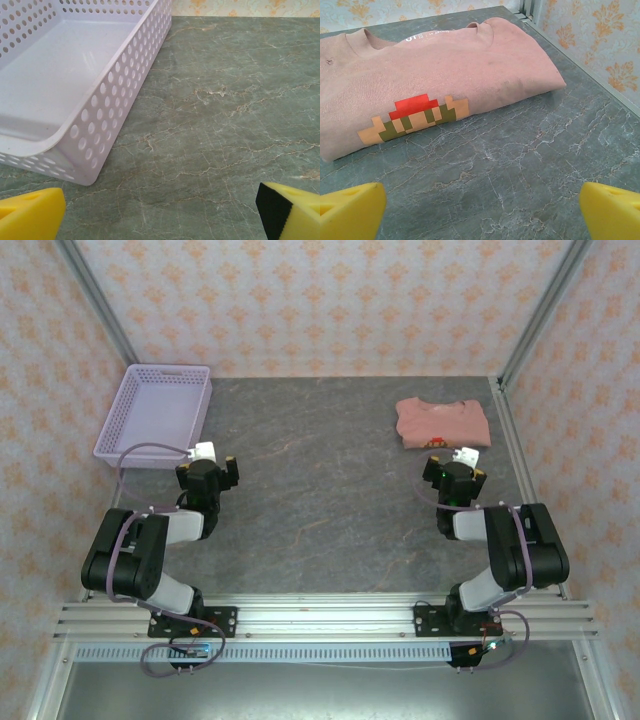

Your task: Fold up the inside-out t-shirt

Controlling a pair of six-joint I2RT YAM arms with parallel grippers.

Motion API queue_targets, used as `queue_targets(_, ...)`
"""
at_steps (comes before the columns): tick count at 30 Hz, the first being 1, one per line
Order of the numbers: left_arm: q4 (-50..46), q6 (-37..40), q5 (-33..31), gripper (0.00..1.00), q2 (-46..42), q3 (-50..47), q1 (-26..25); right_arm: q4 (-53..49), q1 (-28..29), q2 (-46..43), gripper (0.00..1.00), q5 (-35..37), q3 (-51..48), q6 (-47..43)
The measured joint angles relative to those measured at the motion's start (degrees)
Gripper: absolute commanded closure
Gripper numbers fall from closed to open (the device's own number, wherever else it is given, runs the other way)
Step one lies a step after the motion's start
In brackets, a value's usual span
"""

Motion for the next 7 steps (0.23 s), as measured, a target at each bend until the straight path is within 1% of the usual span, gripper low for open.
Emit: queue_targets(7,0.0,0.2,0.0,0.00,0.0,0.0,0.0,0.0,0.0,0.0,0.01,0.0,0.0,0.0)
